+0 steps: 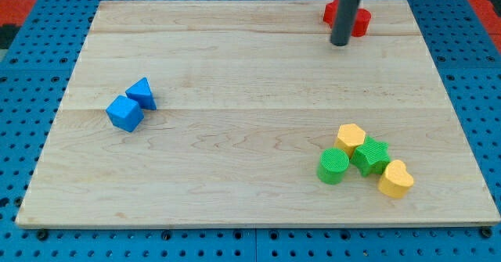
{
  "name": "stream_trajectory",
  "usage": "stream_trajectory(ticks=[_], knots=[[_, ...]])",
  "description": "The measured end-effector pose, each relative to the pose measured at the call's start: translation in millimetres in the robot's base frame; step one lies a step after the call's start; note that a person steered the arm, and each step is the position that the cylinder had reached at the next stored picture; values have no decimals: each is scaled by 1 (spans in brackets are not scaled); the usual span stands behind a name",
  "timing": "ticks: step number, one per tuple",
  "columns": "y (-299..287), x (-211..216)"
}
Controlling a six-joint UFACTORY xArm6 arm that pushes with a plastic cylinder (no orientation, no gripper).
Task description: Nudge the blue triangle down a bit
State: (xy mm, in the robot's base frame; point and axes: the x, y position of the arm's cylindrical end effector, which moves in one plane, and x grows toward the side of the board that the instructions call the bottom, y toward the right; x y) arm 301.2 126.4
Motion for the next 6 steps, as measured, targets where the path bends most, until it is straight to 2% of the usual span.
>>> stream_trajectory(ticks=[1,3,5,6], knots=[[-18,0],[-14,17],[-8,17],[-62,40]])
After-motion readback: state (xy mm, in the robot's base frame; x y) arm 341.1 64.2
